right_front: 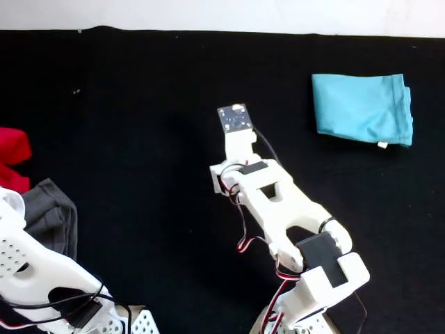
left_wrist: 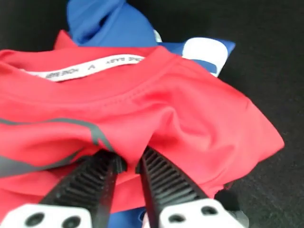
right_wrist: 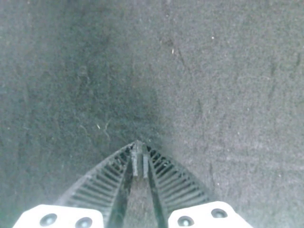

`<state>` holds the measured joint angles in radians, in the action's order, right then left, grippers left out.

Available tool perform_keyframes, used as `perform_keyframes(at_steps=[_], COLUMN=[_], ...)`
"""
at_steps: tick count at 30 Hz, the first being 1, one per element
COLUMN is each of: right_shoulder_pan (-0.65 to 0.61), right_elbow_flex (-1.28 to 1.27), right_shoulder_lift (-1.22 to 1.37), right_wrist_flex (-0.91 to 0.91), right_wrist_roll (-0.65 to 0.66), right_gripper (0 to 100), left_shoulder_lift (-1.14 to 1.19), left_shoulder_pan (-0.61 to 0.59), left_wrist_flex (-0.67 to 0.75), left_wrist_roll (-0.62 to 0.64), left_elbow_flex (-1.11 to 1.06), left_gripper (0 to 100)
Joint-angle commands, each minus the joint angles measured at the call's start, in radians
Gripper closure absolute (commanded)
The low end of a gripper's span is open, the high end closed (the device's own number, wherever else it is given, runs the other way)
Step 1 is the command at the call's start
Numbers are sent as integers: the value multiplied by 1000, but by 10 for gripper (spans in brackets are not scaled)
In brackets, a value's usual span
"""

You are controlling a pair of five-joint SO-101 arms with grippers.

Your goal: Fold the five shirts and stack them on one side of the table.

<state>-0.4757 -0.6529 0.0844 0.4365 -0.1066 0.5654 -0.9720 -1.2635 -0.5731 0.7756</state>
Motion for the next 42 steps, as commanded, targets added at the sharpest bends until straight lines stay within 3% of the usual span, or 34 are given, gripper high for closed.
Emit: perform_keyframes(at_steps=[1, 8, 17, 23, 32, 42], right_shoulder_pan=[-8, -8, -8, -8, -8, -8], right_elbow_flex=[4, 4, 4, 4, 4, 4], right_shoulder_lift=[-4, -4, -4, -4, -4, -4], right_wrist_flex=[-28, -31, -31, -31, -31, -33], right_wrist_roll=[-5, -9, -11, -11, -11, -11], right_gripper=[991, 991, 991, 991, 991, 991], left_shoulder_lift=[-61, -245, -367, -363, -285, -48], left_shoulder_pan=[79, 363, 825, 1018, 1064, 782], left_wrist_flex=[-3, -106, -104, -104, -112, -112], left_wrist_roll=[18, 186, 184, 183, 183, 183], left_elbow_flex=[16, 140, 275, 291, 176, 56], left_gripper=[992, 992, 992, 992, 990, 989])
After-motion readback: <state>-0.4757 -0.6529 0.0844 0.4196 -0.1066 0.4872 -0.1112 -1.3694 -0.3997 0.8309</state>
